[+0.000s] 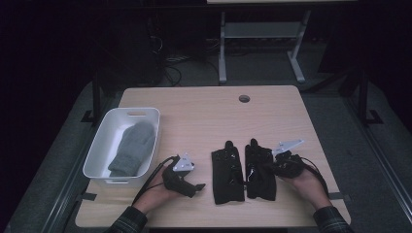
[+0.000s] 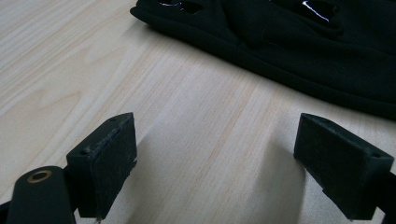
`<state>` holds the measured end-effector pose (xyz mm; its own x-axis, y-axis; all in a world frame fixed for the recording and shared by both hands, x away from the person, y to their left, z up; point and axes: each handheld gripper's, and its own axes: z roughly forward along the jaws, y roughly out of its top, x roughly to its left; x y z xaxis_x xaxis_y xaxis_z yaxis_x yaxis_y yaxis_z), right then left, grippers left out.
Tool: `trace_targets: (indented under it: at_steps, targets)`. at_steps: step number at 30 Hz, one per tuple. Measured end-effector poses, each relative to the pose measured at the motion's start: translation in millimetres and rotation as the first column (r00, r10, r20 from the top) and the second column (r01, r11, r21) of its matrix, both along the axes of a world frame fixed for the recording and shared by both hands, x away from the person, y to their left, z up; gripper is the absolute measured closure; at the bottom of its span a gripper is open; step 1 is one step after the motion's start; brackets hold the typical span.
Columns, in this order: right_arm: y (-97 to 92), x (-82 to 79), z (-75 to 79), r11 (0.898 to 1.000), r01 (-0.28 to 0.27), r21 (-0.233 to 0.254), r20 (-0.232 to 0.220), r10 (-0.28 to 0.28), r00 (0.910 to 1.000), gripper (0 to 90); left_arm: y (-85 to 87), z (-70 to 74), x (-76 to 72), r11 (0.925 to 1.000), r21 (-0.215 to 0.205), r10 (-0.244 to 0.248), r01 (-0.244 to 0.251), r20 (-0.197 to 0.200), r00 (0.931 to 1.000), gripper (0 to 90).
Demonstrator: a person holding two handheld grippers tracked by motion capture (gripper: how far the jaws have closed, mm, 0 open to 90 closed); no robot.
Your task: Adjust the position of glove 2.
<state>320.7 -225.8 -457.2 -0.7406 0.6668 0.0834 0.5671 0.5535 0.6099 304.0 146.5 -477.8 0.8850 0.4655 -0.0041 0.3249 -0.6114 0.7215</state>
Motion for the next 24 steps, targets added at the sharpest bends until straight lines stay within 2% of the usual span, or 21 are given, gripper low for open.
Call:
trace_targets:
  at_steps: [11, 12, 14, 17, 20, 22, 23, 24]
  targets:
    - [14.9, 3.0, 0.3, 0.997, -0.078, 0.001, -0.001, 0.078, 0.9969, 90.0, 1.8, 1.1, 1.9, 0.9998, 0.007, -0.020, 0.020, -0.009, 0.9998, 12.5]
    - [15.5, 2.6, 0.3, 0.997, -0.082, 0.000, -0.003, 0.082, 0.9966, 90.0, 1.2, 1.6, 1.9, 0.9999, 0.008, -0.011, 0.011, -0.014, 0.9998, 12.8]
    - [16.0, 1.9, 0.5, 0.996, -0.087, 0.000, 0.005, 0.087, 0.9962, 90.0, 1.0, 5.0, 3.7, 0.9992, 0.038, -0.009, 0.011, -0.032, 0.9994, 13.2]
    - [10.8, 0.5, 4.4, 0.997, -0.070, 0.017, 0.021, 0.070, 0.9974, 90.0, 0.6, 8.6, 5.6, 0.9997, 0.026, 0.002, 0.000, -0.063, 0.9980, 13.9]
    - [-0.5, -1.9, 8.1, 0.998, -0.038, 0.045, 0.022, 0.037, 0.9991, 90.0, -1.2, 16.4, 7.9, 0.9998, -0.011, 0.014, -0.015, -0.085, 0.9963, 22.9]
    - [-7.1, -3.9, 6.4, 0.999, -0.025, 0.041, 0.017, 0.025, 0.9995, 90.0, -6.1, 21.1, 10.6, 0.9984, -0.045, 0.030, -0.034, -0.100, 0.9945, 29.8]
    - [-10.4, -5.5, 5.2, 0.999, -0.019, 0.041, 0.014, 0.018, 0.9997, 90.0, -8.0, 22.2, 11.5, 0.9980, -0.049, 0.035, -0.040, -0.105, 0.9939, 35.2]
    - [-12.3, -6.5, 4.7, 0.999, -0.014, 0.041, 0.012, 0.013, 0.9998, 90.0, -11.1, 22.7, 13.0, 0.9972, -0.056, 0.044, -0.050, -0.114, 0.9925, 36.3]
